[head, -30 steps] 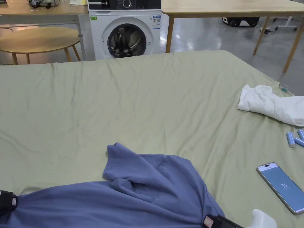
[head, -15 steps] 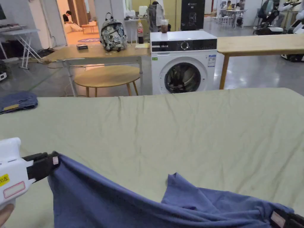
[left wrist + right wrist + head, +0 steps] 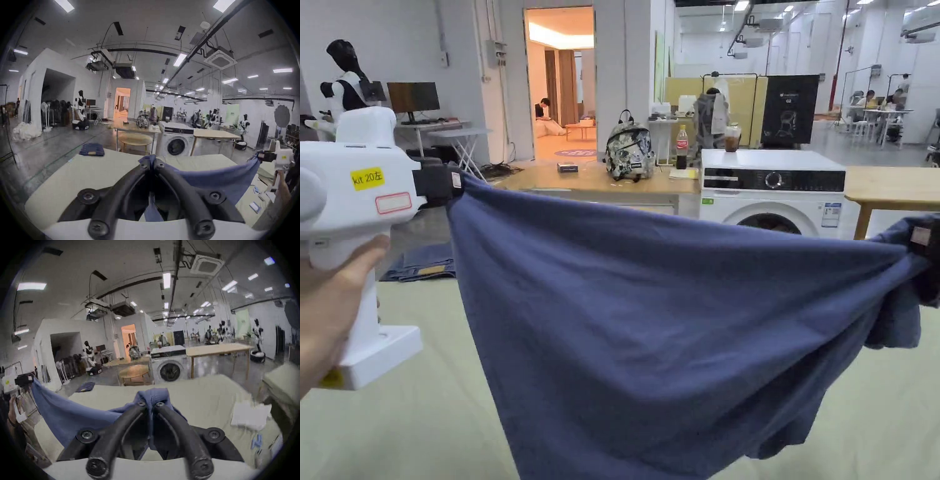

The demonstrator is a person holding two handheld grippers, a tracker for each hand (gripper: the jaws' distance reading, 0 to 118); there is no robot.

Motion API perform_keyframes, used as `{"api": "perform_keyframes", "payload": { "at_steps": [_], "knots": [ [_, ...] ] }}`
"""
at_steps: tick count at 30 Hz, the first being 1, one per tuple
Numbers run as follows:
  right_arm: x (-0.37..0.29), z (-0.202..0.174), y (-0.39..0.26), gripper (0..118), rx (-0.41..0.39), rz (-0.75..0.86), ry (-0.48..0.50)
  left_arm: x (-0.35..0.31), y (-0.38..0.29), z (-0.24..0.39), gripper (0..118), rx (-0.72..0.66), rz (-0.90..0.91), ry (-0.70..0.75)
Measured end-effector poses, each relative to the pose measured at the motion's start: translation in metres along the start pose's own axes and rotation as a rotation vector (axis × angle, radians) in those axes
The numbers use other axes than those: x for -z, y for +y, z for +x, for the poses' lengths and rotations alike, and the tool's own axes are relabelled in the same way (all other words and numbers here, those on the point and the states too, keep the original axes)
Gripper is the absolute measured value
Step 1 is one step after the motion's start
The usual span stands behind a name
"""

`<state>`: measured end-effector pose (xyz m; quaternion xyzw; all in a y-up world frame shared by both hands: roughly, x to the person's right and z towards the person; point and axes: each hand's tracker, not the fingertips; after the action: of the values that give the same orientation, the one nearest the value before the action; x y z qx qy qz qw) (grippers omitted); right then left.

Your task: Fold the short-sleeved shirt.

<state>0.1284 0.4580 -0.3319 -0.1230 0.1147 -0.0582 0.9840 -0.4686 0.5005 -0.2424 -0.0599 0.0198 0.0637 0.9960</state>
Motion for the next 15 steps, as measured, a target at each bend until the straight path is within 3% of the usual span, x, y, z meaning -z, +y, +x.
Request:
{"api": "perform_keyframes", "payload": {
  "at_steps": [6, 15],
  "knots": [
    [0.056, 0.002, 0.050, 3, -0.012, 0.026, -0.049, 0.037, 0.021, 0.026, 0, 0.009, 0.024, 0.033],
    [0.117, -0.002, 0.069, 3, -0.064, 0.019, -0.088, 0.107, 0.012, 0.029, 0, 0.045, -0.037, 0.053]
  ]
}}
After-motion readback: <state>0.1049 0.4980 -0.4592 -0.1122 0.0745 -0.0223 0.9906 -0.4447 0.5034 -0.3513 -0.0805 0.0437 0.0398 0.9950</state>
